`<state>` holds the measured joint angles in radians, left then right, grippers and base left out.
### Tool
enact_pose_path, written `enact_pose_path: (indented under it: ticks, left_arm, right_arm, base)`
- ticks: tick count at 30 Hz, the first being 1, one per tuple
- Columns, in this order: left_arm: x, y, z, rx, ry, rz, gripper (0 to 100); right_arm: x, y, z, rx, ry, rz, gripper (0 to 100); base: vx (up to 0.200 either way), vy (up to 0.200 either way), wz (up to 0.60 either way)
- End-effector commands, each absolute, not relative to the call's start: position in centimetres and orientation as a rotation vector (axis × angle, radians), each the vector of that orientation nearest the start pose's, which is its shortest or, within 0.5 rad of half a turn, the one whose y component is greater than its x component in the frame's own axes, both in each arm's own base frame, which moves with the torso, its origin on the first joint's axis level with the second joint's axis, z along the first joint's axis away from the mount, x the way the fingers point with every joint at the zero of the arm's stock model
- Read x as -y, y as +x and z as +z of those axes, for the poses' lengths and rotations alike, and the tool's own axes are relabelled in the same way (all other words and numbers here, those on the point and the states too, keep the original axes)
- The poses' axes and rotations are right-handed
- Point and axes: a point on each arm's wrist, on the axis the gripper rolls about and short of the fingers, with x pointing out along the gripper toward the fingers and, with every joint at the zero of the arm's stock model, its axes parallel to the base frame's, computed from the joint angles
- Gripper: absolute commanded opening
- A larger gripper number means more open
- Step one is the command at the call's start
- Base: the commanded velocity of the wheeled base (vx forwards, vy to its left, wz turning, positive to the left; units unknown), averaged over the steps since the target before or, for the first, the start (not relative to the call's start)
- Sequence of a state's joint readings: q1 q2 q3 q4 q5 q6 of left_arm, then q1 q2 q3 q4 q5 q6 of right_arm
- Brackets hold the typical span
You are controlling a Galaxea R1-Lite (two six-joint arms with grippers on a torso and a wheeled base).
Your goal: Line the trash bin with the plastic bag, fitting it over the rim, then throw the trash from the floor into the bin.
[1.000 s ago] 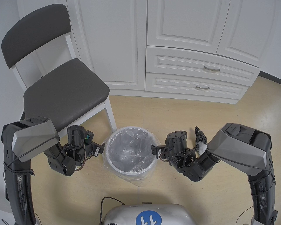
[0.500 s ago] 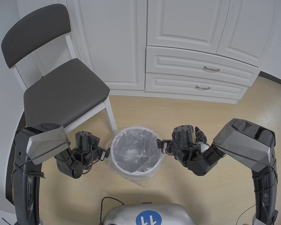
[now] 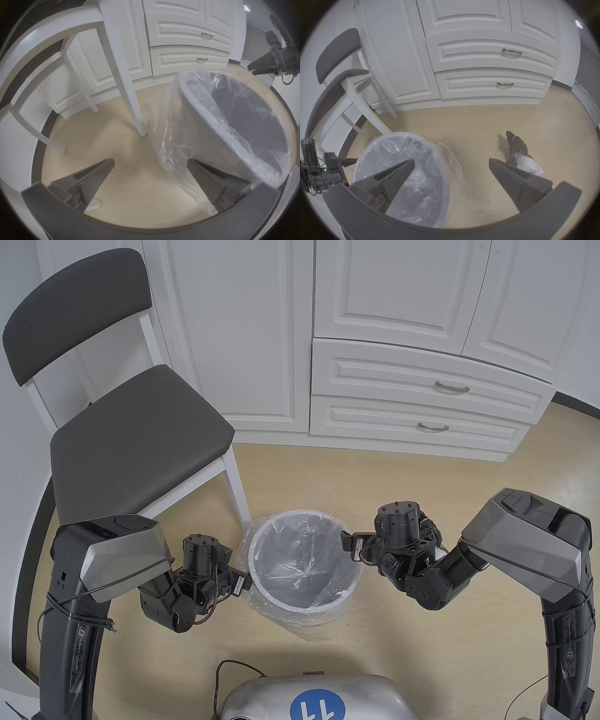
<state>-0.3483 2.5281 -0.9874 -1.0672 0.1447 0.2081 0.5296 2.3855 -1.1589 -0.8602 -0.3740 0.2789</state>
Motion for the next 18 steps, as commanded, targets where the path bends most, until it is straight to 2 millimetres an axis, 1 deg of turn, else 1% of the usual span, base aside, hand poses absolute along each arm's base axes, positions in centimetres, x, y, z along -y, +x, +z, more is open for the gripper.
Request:
enact_pose_path:
  ticks: [1, 7, 9, 10, 14, 18]
  left_arm:
    - [14.3, 39.1, -5.6, -0.455, 0.326, -0.258, 100]
    - [14.3, 39.1, -5.9, -0.466, 0.328, -0.259, 100]
    - [14.6, 39.0, -6.7, -0.478, 0.332, -0.267, 100]
    - [15.2, 39.0, -7.6, -0.487, 0.333, -0.279, 100]
    - [16.0, 39.0, -7.5, -0.499, 0.286, -0.282, 100]
    - [16.1, 39.2, -7.5, -0.504, 0.283, -0.277, 100]
  right_arm:
    - [-21.5, 38.7, 3.2, -0.344, 0.117, 0.102, 100]
    - [-21.4, 38.7, 3.2, -0.346, 0.106, 0.102, 100]
    - [-21.4, 38.7, 3.2, -0.344, 0.106, 0.104, 100]
    - [-21.4, 38.7, 3.3, -0.343, 0.107, 0.104, 100]
    - [-21.4, 38.6, 3.2, -0.346, 0.105, 0.103, 100]
    - [-21.4, 38.6, 3.2, -0.346, 0.105, 0.103, 100]
  base:
    - [0.0, 0.0, 0.0]
    - [0.0, 0.0, 0.0]
    - [0.0, 0.0, 0.0]
    - [0.0, 0.0, 0.0]
    - [0.0, 0.0, 0.0]
    - [0.0, 0.0, 0.0]
